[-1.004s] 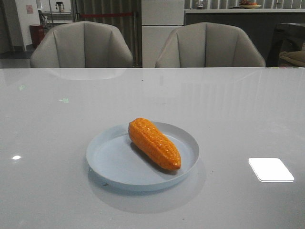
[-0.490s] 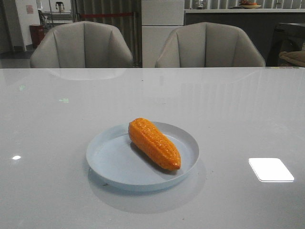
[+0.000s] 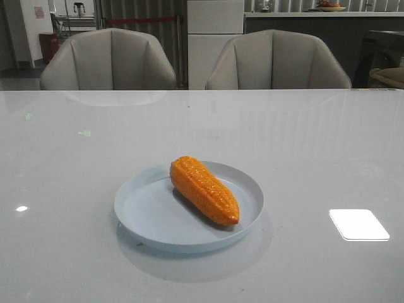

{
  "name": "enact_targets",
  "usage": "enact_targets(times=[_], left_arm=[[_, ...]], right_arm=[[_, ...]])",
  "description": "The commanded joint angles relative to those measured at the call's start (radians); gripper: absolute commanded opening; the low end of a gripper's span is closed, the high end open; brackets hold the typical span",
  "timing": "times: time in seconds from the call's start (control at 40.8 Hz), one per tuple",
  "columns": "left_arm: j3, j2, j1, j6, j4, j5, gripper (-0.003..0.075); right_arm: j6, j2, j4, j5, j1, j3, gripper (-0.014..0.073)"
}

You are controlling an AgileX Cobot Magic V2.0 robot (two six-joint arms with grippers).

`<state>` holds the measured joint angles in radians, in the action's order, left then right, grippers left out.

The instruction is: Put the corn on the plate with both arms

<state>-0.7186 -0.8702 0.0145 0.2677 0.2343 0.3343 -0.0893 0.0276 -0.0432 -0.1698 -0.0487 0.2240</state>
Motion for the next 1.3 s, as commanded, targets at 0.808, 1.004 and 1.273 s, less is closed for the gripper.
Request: enact_targets(times=[0.808,1.004,1.273], left_arm=[[-0.030,0.010,0.006,-0.003,0.005,-0.072,0.0432],[-0.030,0.010,0.006,-0.003,0.005,-0.072,0.0432],[-0.030,0.010,0.006,-0.003,0.005,-0.072,0.0432]], right_arm=[[0.004,-0.056,-0.006,0.114,0.010,-0.231,0.0069],[0.004,-0.056,-0.006,0.114,0.010,-0.231,0.0069],[0.004,-0.056,-0.006,0.114,0.010,-0.231,0.0069]])
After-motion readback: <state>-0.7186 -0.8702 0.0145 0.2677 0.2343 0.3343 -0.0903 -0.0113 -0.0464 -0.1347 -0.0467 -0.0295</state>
